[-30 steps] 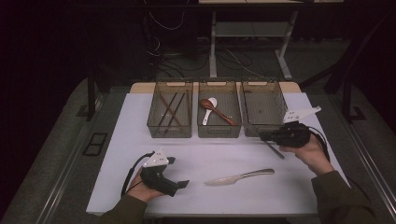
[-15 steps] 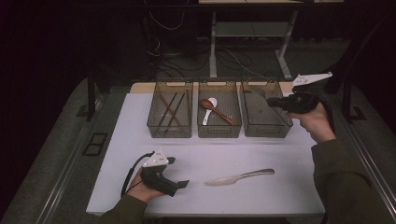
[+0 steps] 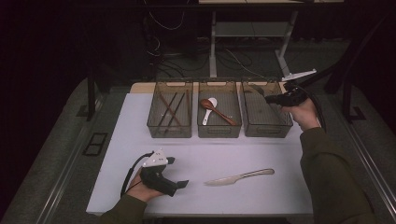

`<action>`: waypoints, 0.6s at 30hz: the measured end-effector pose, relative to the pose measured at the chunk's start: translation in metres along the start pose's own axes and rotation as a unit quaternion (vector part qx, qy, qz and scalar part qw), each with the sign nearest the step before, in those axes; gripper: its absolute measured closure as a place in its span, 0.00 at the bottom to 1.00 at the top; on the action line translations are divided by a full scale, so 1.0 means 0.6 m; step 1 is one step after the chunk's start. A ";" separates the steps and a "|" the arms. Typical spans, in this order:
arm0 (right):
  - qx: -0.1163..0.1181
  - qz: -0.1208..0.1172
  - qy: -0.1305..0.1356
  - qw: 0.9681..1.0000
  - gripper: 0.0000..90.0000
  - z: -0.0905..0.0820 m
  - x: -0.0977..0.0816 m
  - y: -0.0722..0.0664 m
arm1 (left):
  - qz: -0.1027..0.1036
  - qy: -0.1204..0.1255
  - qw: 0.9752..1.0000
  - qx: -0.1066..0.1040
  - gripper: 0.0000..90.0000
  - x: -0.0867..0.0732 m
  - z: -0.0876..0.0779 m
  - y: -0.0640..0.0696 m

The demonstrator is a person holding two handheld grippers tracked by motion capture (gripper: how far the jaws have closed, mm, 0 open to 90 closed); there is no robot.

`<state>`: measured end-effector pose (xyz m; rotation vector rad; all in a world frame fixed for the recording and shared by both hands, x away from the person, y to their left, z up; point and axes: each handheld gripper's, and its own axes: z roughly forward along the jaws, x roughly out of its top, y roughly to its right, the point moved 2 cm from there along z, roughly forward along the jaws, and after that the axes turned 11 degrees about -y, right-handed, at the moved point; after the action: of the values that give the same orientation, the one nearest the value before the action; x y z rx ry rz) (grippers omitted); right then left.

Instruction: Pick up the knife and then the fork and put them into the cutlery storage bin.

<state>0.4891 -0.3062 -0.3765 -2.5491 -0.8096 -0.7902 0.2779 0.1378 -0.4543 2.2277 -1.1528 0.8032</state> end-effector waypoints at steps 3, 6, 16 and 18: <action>-0.002 0.000 -0.018 1.000 0.97 0.012 -0.005 0.002 | 0.002 -0.001 1.000 0.000 0.00 0.000 0.000 0.000; 0.000 0.004 -0.030 1.000 0.97 0.022 -0.010 0.006 | 0.002 -0.001 1.000 0.000 0.00 0.000 0.000 0.000; -0.005 0.006 -0.079 0.997 0.97 0.047 -0.023 0.011 | 0.003 -0.002 1.000 -0.001 0.00 0.000 0.001 0.000; -0.012 0.000 -0.098 0.995 0.96 0.053 -0.024 0.008 | 0.004 -0.003 1.000 -0.002 0.00 0.000 0.001 0.000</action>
<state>0.4951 -0.3008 -0.4107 -2.6792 -0.8634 -0.5575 0.2778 0.1375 -0.4546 2.2260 -1.1650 0.7974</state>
